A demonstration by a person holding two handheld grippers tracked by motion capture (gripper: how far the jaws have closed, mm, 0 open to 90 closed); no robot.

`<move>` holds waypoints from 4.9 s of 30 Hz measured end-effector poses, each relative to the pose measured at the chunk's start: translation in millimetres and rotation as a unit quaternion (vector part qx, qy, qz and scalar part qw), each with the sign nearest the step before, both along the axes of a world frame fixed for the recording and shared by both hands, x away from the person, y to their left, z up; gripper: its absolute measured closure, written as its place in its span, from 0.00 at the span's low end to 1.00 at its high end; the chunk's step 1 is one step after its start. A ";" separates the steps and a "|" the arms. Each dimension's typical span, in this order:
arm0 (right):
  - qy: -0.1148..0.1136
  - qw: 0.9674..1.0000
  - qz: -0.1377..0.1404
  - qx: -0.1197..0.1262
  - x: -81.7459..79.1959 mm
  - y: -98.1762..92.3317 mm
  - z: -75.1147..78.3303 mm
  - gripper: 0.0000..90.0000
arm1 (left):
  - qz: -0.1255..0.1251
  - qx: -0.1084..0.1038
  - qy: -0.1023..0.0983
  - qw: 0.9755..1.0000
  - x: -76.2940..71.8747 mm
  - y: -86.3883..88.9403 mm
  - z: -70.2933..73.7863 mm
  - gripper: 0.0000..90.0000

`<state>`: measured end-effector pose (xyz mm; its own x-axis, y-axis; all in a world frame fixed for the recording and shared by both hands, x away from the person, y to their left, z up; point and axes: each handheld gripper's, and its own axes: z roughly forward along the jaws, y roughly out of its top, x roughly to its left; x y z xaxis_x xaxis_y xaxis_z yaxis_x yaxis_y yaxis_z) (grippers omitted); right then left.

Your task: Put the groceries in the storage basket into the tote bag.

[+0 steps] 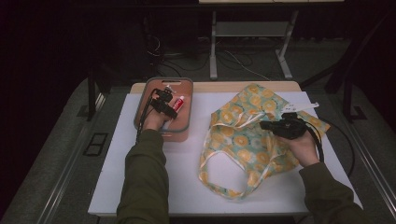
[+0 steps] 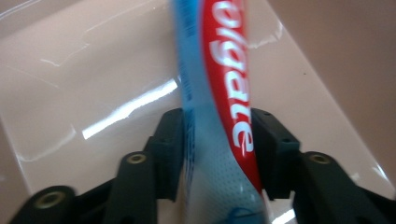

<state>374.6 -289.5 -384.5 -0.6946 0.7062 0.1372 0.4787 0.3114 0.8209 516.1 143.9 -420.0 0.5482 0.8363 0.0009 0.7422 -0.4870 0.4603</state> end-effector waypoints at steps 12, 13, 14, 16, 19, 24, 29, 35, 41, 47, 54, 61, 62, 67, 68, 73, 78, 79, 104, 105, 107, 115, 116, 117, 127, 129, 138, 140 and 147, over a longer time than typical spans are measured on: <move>0.000 1.000 0.001 -0.002 -0.6 0.9 -0.6 1.00 | 0.006 -0.013 -0.013 1.000 -1.9 4.3 9.6 0.83; 0.000 1.000 0.001 -0.002 -0.8 1.0 -0.3 1.00 | 0.005 -0.013 -0.015 1.000 -1.9 5.1 10.9 0.83; -0.002 1.000 0.001 -0.002 -1.1 0.8 0.1 1.00 | 0.007 -0.018 -0.016 1.000 -1.8 6.5 12.8 0.83; -0.002 1.000 0.000 0.000 -1.5 -0.1 1.0 1.00 | 0.012 -0.030 -0.021 0.999 -2.1 9.9 18.4 0.84; -0.001 1.000 -0.001 0.001 -1.1 -1.1 1.0 1.00 | 0.008 -0.045 -0.032 0.998 -3.8 14.3 28.6 0.84; -0.002 1.000 -0.001 0.000 -0.7 -0.9 1.0 1.00 | -0.008 -0.068 -0.054 0.996 -8.4 15.9 50.0 0.84; -0.002 1.000 -0.002 -0.001 -0.6 -0.1 0.5 1.00 | -0.033 -0.080 -0.072 0.994 -17.1 11.8 69.9 0.84; -0.004 1.000 -0.002 -0.005 0.3 -0.2 0.5 1.00 | -0.063 -0.096 -0.073 0.991 -33.9 6.3 88.5 0.84; -0.003 1.000 -0.004 -0.004 0.1 -0.8 0.8 1.00 | -0.092 -0.093 -0.068 0.989 -53.4 -2.6 102.7 0.84; -0.004 1.000 -0.004 -0.005 0.0 -0.7 0.9 1.00 | -0.118 -0.109 -0.067 0.985 -71.8 -14.5 110.2 0.84; -0.004 1.000 -0.005 -0.005 0.1 -1.2 0.7 1.00 | -0.151 -0.111 -0.069 0.980 -94.0 -32.0 109.0 0.84; -0.002 1.000 -0.006 -0.005 0.0 -1.1 0.6 1.00 | -0.191 -0.120 -0.073 0.972 -120.3 -49.1 102.7 0.84; -0.003 1.000 -0.005 -0.006 0.2 -1.2 0.4 1.00 | -0.195 -0.123 -0.073 0.970 -124.2 -51.9 101.2 0.84; -0.002 1.000 -0.005 -0.006 0.5 -0.4 -0.1 1.00 | -0.222 -0.124 -0.069 0.965 -140.7 -69.1 89.3 0.84; -0.002 1.000 -0.005 -0.007 0.5 0.0 -0.1 1.00 | -0.228 -0.123 -0.068 0.963 -143.2 -73.2 86.4 0.84; -0.006 1.000 -0.004 -0.006 -0.1 0.5 0.9 1.00 | -0.254 -0.115 -0.062 0.958 -150.4 -95.8 72.8 0.84; -0.009 1.000 -0.005 -0.004 -0.2 0.1 1.8 1.00 | -0.278 -0.106 -0.044 0.954 -151.6 -122.6 59.3 0.84; -0.010 1.000 -0.006 -0.002 -0.2 -0.1 2.1 1.00 | -0.284 -0.105 -0.039 0.952 -151.1 -128.4 56.4 0.84; -0.020 1.000 -0.005 0.009 -2.9 -1.4 7.5 1.00 | -0.278 -0.067 -0.019 0.958 -114.9 -226.6 -1.7 0.81; -0.020 1.000 -0.004 0.008 -2.8 -1.6 7.5 1.00 | -0.275 -0.077 -0.026 0.958 -115.0 -225.5 0.4 0.81; -0.018 1.000 -0.005 0.009 -2.8 -1.5 7.2 1.00 | -0.277 -0.077 -0.039 0.957 -116.5 -222.4 6.1 0.71; -0.020 1.000 -0.004 0.005 -2.8 -0.4 6.5 1.00 | -0.271 -0.078 -0.062 0.958 -136.4 -187.5 15.0 0.45; -0.019 1.000 -0.004 0.004 -2.9 0.0 6.5 1.00 | -0.268 -0.077 -0.066 0.958 -139.3 -182.4 14.9 0.44; -0.019 1.000 -0.004 0.003 -2.9 0.5 6.4 1.00 | -0.265 -0.076 -0.069 0.959 -141.7 -177.5 15.2 0.43; -0.016 1.000 -0.004 -0.001 -2.2 2.7 4.3 1.00 | -0.286 -0.079 -0.068 0.952 -161.6 -154.8 3.1 0.38; -0.015 1.000 -0.004 -0.002 -2.1 2.7 4.0 1.00 | -0.288 -0.074 -0.064 0.953 -161.1 -157.9 -2.2 0.38; -0.015 1.000 -0.002 -0.002 -2.2 3.2 3.7 1.00 | -0.287 -0.055 -0.049 0.955 -157.1 -164.0 -17.8 0.45; -0.015 1.000 -0.002 -0.003 -2.5 3.4 3.7 1.00 | -0.286 -0.057 -0.044 0.955 -156.1 -163.1 -17.9 0.47; -0.015 1.000 -0.003 -0.002 -2.9 3.3 3.8 1.00 | -0.295 -0.061 -0.049 0.952 -156.6 -161.8 -16.1 0.60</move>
<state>371.7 -286.1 -380.7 -0.6940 0.7110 0.1132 0.4556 0.3120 0.8337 359.5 -18.0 -436.2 0.9253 0.3793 -0.0012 0.3063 -0.7452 0.5923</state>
